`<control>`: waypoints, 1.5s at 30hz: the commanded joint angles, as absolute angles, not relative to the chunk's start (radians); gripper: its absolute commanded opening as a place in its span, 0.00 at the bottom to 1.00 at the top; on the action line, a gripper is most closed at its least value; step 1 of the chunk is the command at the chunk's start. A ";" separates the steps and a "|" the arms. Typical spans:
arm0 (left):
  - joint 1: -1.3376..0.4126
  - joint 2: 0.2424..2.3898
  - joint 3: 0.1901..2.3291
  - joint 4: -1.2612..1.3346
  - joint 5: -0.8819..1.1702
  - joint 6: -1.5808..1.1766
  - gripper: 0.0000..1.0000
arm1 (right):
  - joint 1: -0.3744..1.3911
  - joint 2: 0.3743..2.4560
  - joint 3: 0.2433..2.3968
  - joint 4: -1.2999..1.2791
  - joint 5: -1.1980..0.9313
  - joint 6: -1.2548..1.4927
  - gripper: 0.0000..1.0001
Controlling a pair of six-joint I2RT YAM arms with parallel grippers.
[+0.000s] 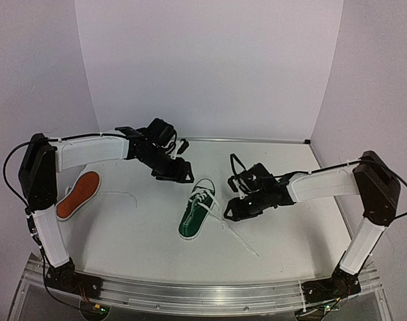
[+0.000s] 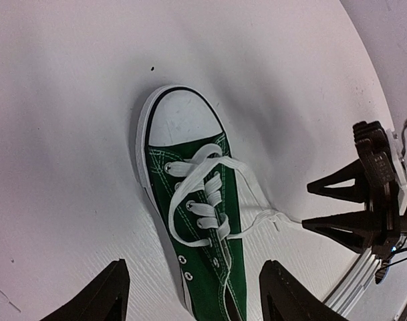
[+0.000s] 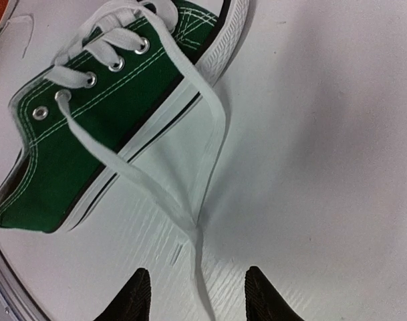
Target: Tie the shoes
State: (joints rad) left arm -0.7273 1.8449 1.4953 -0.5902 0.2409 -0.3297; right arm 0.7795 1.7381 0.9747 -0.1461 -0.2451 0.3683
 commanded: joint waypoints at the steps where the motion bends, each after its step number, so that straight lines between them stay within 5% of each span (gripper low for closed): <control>1: -0.727 1.774 1.465 -0.557 0.243 -0.332 0.69 | 0.779 1.819 1.050 -0.115 -0.200 0.362 0.43; 18: -0.727 1.738 1.396 -0.546 0.217 -0.336 0.70 | 0.804 2.006 1.137 -0.117 -0.169 0.345 0.40; 22: -0.727 1.731 1.388 -0.553 0.209 -0.343 0.71 | 0.804 2.006 1.118 -0.154 -0.133 0.336 0.26; 25: -0.727 1.719 1.364 -0.546 0.209 -0.355 0.72 | 0.805 1.997 1.119 -0.197 -0.075 0.330 0.01; 34: -0.735 1.575 1.008 -0.358 0.322 -0.412 0.73 | 0.775 1.829 1.237 -0.240 -0.010 0.309 0.00; 45: -0.839 1.637 0.840 -0.137 0.404 -0.467 0.49 | 0.760 1.965 1.652 -0.252 -0.254 0.276 0.00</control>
State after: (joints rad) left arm -0.8057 1.6107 0.8504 -0.2944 0.3497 -0.4485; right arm 0.7521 1.8904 1.5217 -0.2491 -0.1169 0.2836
